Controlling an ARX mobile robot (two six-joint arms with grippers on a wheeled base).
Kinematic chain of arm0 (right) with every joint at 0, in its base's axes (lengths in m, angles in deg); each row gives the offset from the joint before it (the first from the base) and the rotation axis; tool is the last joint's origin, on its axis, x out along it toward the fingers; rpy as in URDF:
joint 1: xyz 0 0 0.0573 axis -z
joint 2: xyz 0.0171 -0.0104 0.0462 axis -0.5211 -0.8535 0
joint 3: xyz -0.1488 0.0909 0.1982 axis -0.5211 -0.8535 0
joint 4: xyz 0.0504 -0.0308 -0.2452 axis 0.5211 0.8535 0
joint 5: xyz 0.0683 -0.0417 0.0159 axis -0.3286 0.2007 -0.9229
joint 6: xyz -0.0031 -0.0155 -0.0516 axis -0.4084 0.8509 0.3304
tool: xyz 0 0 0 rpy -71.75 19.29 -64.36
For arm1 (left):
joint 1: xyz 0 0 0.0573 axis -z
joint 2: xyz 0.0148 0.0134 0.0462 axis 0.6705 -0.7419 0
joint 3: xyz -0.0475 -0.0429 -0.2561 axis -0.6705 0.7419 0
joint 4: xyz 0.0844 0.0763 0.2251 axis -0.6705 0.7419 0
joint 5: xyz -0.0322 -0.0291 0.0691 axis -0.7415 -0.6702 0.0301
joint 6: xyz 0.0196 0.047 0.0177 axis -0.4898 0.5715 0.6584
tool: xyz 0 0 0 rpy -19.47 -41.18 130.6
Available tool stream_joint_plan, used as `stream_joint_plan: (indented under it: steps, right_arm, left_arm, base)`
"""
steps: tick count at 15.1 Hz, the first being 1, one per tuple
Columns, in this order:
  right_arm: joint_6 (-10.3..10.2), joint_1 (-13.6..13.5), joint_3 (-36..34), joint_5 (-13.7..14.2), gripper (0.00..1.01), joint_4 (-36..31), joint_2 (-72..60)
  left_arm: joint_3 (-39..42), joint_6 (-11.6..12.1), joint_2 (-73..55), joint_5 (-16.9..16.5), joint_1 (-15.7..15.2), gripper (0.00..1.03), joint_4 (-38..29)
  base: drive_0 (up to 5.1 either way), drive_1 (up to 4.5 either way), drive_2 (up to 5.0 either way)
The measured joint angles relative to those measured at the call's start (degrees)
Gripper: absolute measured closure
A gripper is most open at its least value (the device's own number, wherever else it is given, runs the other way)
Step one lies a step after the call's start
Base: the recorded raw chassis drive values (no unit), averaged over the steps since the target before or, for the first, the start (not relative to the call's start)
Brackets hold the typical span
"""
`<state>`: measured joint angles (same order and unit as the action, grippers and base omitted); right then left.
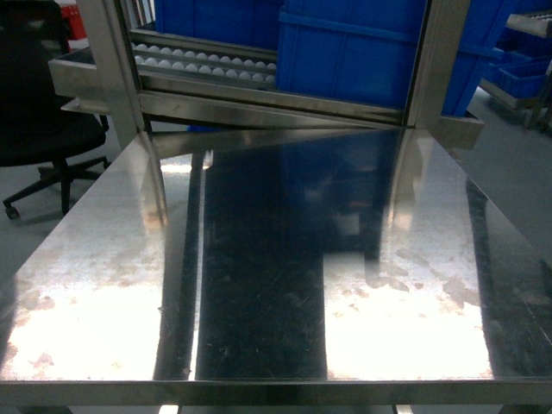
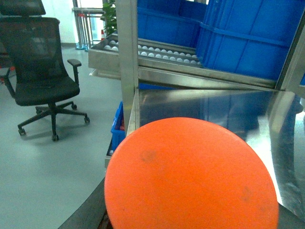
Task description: Pick capacitor and pack into box
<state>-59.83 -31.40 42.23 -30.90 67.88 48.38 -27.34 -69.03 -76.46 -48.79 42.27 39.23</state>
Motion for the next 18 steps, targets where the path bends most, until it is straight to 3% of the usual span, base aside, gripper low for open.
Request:
stream_joint_plan:
  steps: [18]
  right_arm:
    - [0.0,0.0,0.0,0.0,0.03,0.0,0.0]
  left_arm:
    - [0.0,0.0,0.0,0.0,0.0,0.59,0.0]
  base:
    - [0.0,0.00,0.0]
